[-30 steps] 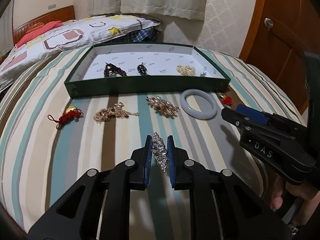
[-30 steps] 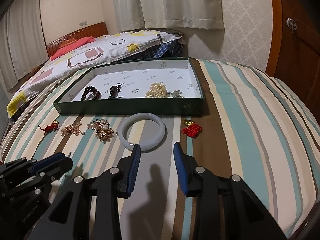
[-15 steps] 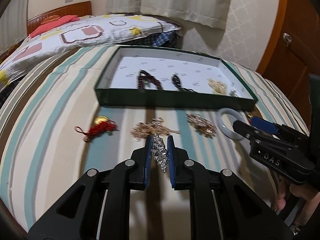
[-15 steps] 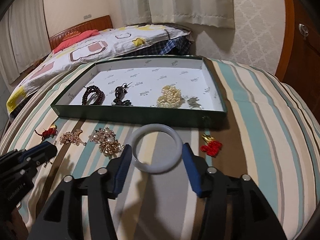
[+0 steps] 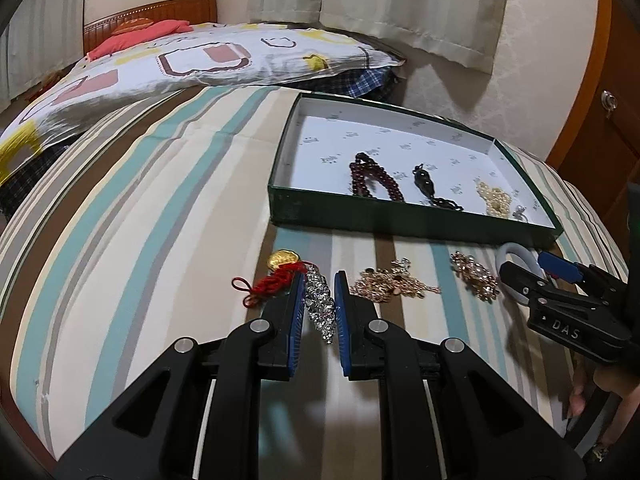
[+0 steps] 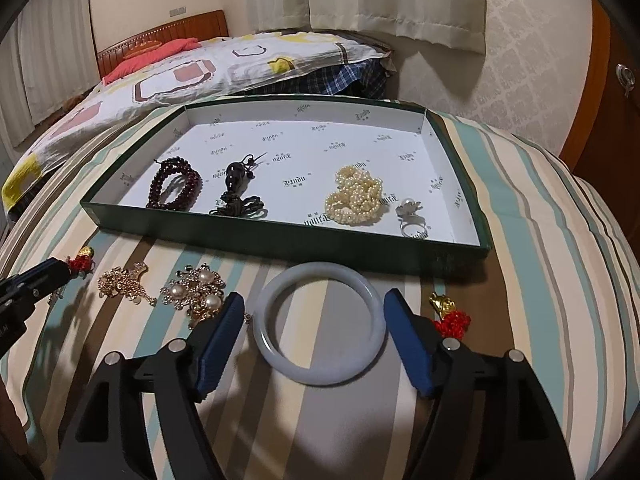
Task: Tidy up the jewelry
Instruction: 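Carry the silver brooch and jade bangle over the green box with both tools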
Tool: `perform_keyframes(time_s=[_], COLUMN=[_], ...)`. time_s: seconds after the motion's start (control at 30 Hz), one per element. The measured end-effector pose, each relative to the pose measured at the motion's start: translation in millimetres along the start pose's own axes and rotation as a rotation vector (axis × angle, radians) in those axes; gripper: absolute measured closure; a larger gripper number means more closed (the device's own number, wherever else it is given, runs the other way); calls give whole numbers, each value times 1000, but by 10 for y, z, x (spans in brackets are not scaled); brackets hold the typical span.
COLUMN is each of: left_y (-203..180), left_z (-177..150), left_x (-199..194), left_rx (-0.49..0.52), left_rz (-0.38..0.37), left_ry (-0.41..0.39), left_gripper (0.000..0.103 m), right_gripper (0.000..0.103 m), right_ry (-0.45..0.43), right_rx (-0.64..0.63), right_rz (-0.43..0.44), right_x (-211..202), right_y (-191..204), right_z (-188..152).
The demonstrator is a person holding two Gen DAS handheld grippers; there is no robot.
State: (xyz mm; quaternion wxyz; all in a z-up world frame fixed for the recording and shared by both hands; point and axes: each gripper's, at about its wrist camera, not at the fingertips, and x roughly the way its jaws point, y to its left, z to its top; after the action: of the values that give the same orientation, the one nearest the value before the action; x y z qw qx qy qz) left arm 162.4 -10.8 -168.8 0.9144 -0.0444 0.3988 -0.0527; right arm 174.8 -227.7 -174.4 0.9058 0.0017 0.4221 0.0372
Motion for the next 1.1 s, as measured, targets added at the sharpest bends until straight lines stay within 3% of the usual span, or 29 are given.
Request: perform_keyframes(time_s=[0.37,0.67,1.1], left_y=[60,50,-178], left_z=[27,77,636], left_x=[40,11,-65], left_rx=[-10,-5,19], left_rz=[4,-3,-74], left_ry=[8,-2,-107], left_gripper=[88,88,88], right_gripper=[34,34,34], right_ry=[12,-37,-182], right_rx=[17,61,71], right_rz=[10,27,42], right_x=[37,-89,-306], right_y=[-36,-122,-279], right_z=[-38,-5,555])
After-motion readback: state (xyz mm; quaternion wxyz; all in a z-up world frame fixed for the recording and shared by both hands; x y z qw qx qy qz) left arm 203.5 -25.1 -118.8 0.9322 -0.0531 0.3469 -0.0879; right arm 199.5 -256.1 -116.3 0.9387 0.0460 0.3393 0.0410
